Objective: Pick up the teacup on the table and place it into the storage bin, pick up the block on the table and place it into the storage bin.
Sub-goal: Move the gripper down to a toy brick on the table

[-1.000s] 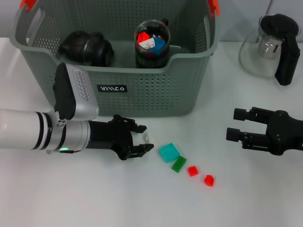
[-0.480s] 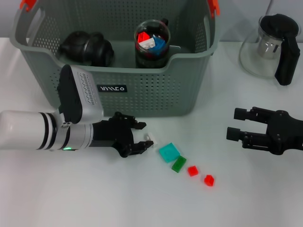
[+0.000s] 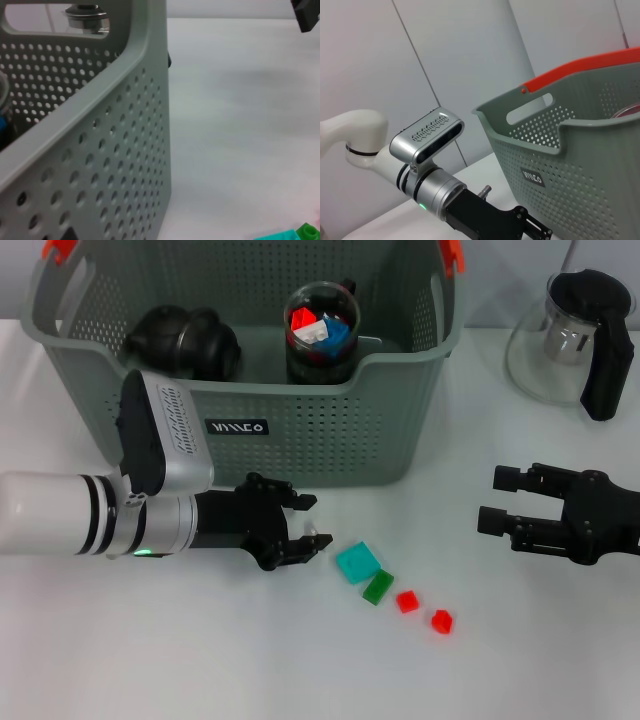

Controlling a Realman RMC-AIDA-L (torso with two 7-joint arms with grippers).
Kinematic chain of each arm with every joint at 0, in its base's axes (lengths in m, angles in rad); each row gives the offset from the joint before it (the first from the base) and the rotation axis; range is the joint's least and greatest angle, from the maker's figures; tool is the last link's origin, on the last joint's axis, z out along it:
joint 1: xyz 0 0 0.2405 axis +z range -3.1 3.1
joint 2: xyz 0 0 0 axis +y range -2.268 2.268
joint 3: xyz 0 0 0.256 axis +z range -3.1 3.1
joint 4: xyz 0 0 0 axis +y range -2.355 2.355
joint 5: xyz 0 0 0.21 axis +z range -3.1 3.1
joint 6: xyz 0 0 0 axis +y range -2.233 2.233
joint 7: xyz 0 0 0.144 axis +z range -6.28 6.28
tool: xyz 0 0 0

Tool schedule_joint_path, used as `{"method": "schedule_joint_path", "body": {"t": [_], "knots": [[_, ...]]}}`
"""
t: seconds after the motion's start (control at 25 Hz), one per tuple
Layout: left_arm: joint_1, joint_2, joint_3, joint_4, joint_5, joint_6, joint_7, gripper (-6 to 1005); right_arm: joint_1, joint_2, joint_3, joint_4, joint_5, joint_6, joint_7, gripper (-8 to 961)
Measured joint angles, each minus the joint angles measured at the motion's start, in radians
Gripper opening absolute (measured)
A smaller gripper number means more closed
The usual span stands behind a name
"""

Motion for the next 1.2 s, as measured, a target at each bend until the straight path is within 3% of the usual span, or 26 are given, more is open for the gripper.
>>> {"method": "schedule_joint_path", "body": {"t": [1.2], "knots": [[-0.024,-0.007,0.018,-0.055,-0.026,-0.049,-0.002,468,0.0,0.0,0.001,0.001,0.0,0.008,0.001,821]]}}
